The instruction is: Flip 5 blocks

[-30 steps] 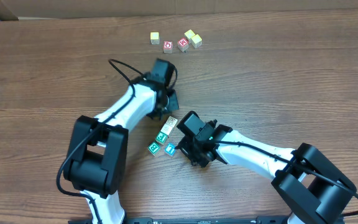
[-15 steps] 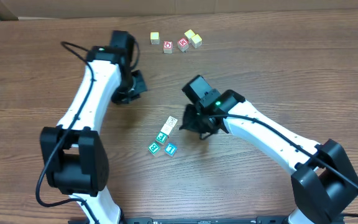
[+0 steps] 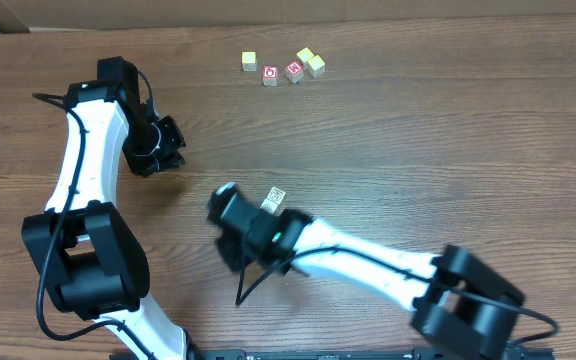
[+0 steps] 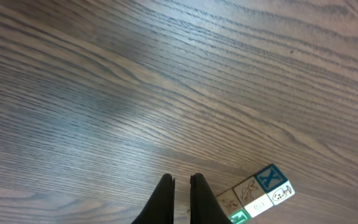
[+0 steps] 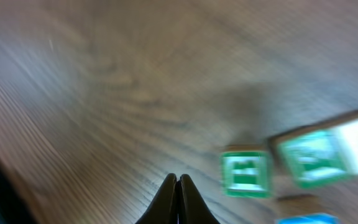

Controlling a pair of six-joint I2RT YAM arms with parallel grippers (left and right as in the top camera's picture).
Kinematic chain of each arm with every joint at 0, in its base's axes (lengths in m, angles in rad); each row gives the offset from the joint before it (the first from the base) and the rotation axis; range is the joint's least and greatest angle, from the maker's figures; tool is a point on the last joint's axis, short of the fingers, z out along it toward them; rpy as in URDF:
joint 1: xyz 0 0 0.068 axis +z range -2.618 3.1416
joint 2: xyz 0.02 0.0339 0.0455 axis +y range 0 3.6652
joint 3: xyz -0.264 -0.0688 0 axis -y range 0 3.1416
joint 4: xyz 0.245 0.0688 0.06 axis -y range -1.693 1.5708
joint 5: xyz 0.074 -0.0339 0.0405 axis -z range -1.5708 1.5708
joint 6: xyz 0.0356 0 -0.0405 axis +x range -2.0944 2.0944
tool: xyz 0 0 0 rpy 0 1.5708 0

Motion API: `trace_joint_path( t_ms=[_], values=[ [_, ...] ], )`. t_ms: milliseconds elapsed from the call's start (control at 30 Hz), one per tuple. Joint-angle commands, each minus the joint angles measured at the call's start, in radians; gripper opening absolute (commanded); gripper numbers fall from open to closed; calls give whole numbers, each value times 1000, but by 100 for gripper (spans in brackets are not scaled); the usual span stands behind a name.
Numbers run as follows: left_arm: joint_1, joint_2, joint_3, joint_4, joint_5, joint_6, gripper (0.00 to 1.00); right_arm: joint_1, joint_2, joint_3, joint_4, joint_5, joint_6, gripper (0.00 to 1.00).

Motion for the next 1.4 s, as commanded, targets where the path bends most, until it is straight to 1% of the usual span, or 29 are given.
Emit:
trace_joint_path(
  t_ms=[0,167,467,867,967,1100,1367],
  values=[
    [-21,-21,12,-4,-6,33,4,56,54,16,16,103,-96,4],
    [-32,-21,6,-4,-6,32,4,74,97,16,5,144,-96,4],
    [-31,-21,-3,-2,-13,33,4,29,101,13,-20,147,-95,4],
    [-31,-21,-3,0,-13,33,4,27,100,1,-18,145,-97,4],
    [-31,-21,-3,0,-13,33,4,28,101,1,-27,106,-144,4],
    [-32,-21,-3,0,-13,33,4,31,101,-11,-27,102,-144,4],
    [-31,-21,-3,-1,-13,33,4,27,106,-11,-50,167,-144,4]
  ],
)
